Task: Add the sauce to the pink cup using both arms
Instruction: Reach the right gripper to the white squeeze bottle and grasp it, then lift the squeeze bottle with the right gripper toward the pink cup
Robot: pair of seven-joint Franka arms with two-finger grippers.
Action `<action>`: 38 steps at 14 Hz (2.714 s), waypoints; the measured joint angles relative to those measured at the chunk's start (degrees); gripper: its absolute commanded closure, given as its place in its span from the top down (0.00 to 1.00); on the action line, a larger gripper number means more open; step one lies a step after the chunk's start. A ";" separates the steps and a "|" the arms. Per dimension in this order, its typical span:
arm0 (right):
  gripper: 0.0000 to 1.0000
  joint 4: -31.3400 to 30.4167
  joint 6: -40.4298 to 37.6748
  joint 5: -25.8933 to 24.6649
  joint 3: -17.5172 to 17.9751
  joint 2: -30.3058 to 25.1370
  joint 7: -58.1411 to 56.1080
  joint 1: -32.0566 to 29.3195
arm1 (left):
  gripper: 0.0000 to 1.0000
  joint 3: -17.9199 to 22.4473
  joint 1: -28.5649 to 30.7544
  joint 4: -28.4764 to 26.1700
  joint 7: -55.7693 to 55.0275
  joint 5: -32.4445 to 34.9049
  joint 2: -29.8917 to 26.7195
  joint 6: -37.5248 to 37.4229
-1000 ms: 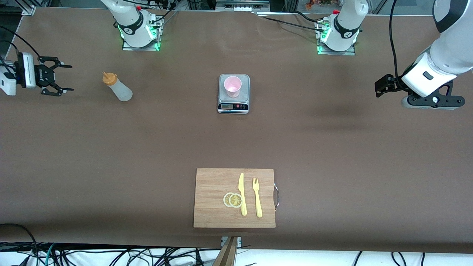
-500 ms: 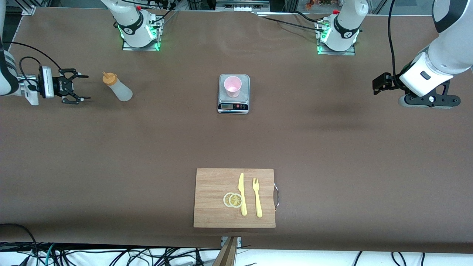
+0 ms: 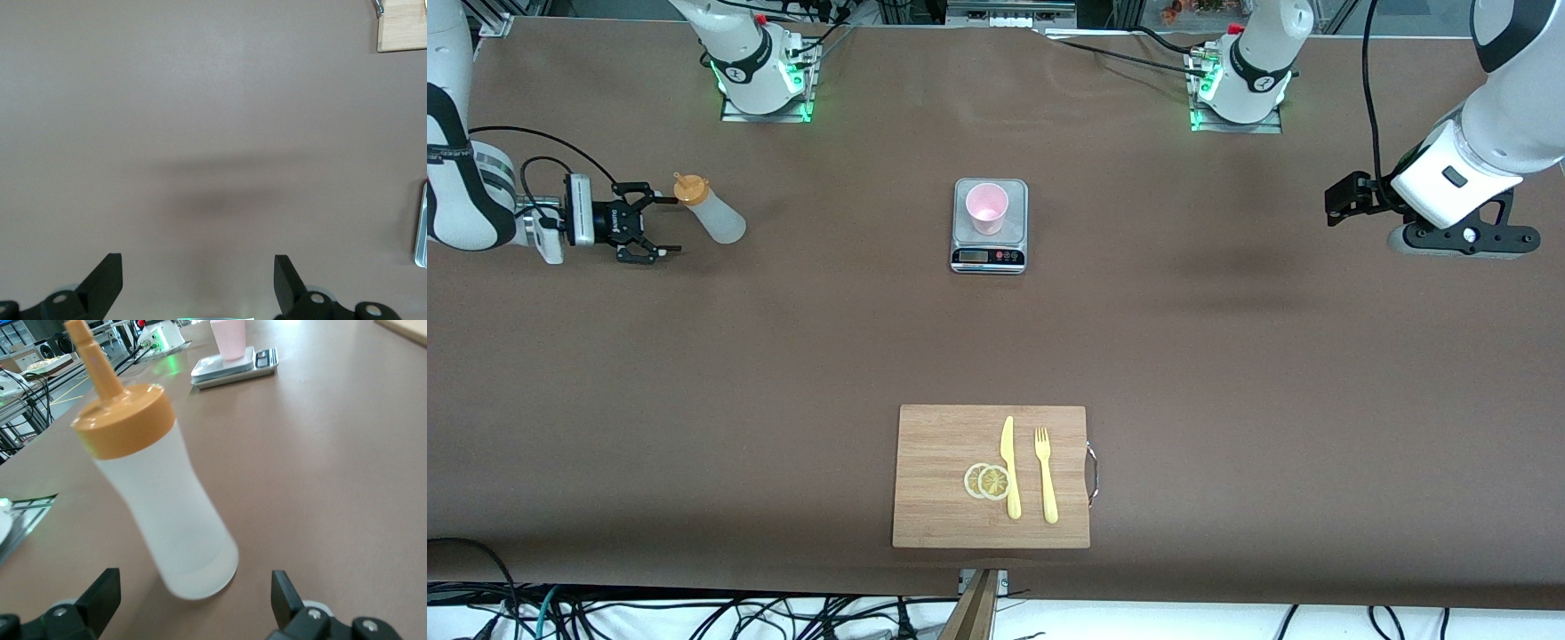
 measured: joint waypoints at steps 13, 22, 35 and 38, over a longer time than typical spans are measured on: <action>0.84 -3.86 1.41 2.50 2.06 1.60 -5.32 1.06 | 1.00 -0.26 -0.14 0.63 -0.01 -0.01 0.03 -1.22; 0.30 -3.90 2.50 3.44 2.31 1.47 -5.31 2.84 | 1.00 -0.47 -0.25 0.97 0.17 -0.01 0.27 -1.29; 0.27 -3.56 14.83 -5.58 2.51 -18.94 31.53 22.00 | 1.00 -1.43 -0.56 1.03 0.27 -0.01 0.28 -1.40; 0.27 -3.61 16.01 -12.23 2.64 -24.27 45.24 28.09 | 1.00 -1.35 -0.47 1.03 0.27 -0.01 0.30 -1.44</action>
